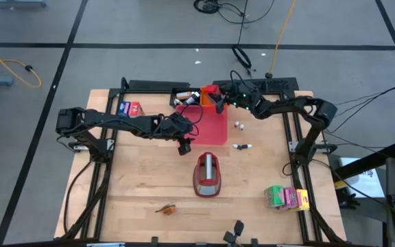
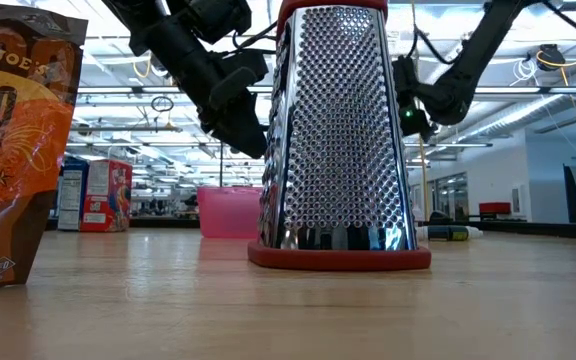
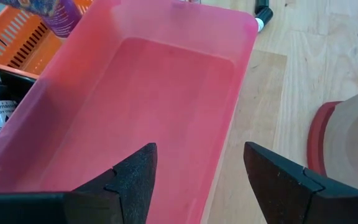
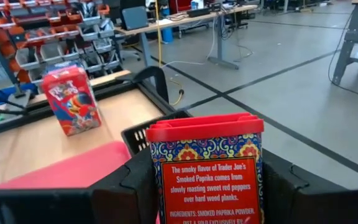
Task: Pick & Place Kitchen Items
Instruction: Put the red seasoning can into the orange basket
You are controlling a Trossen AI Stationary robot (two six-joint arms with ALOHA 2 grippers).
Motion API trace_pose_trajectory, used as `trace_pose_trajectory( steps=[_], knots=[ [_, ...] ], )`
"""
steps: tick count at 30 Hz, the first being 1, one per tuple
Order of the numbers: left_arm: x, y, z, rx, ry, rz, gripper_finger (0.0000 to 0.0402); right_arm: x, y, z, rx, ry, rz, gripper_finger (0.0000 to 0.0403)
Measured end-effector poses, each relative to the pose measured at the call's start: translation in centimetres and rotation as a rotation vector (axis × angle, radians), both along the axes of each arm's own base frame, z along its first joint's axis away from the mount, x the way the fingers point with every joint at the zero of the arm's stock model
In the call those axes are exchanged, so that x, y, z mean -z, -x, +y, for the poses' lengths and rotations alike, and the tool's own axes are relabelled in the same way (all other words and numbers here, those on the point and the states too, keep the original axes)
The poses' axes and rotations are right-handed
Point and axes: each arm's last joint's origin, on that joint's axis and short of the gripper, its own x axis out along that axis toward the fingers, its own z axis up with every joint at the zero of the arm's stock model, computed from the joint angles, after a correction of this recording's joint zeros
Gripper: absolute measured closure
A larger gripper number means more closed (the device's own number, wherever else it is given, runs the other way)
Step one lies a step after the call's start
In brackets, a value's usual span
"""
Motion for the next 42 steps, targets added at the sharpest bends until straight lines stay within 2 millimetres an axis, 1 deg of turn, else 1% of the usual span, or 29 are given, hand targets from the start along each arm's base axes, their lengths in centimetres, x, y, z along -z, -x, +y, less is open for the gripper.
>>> trace_pose_trajectory(
  steps=[4, 11, 18, 24, 27, 42],
  knots=[
    [0.0, 0.0, 0.0, 0.000, 0.000, 0.000, 0.0158, 0.5, 0.0, -0.5, 0.011, 0.002, -0.008, 0.0228],
    [0.0, 0.0, 0.0, -0.001, -0.002, -0.006, 0.0158, 1.2, -0.8, -1.0, -0.012, 0.008, 0.011, 0.0228],
    [-0.2, -0.2, 0.0, 0.002, -0.007, -0.021, 0.0158, 0.9, -1.0, -1.3, -0.006, 0.040, 0.014, 0.0228],
    [-0.2, -0.2, 0.0, 0.003, -0.009, -0.021, 0.0158, 0.9, -1.0, -1.4, 0.023, 0.055, 0.026, 0.0228],
    [-0.2, -0.2, 0.0, 0.003, -0.008, -0.021, 0.0158, 0.9, -0.9, -1.5, 0.063, 0.071, 0.038, 0.0228],
    [-0.2, -0.2, 0.0, 0.003, -0.008, -0.021, 0.0158, 0.9, -1.1, -1.2, 0.062, 0.060, 0.032, 0.0228]
  ],
)
